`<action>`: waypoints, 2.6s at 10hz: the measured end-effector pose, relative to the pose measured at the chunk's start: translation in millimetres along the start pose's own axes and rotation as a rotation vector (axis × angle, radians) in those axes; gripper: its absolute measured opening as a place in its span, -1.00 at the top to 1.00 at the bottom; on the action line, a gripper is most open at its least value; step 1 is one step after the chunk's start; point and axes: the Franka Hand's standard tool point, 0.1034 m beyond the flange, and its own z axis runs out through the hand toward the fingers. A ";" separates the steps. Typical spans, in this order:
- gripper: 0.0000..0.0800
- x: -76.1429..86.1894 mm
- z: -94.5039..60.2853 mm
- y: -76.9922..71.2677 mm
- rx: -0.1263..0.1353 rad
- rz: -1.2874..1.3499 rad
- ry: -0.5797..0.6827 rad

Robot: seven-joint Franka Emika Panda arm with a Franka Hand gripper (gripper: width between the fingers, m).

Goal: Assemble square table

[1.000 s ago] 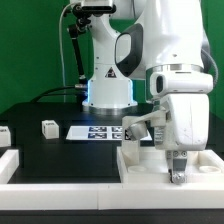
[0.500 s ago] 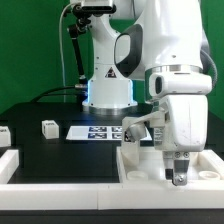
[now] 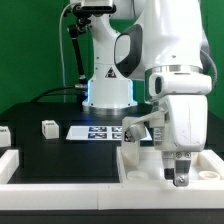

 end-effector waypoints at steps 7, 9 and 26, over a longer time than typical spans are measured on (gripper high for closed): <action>-0.62 -39.7 -69.2 24.0 0.007 0.104 -0.057; -0.62 -37.8 -68.5 22.5 0.005 0.256 -0.056; -0.62 -146.6 -111.7 -85.8 0.203 0.797 -0.194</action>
Offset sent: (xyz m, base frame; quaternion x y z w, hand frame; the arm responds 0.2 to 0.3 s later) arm -0.0303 -0.0343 0.0774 0.0468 -0.0434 0.0116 0.9979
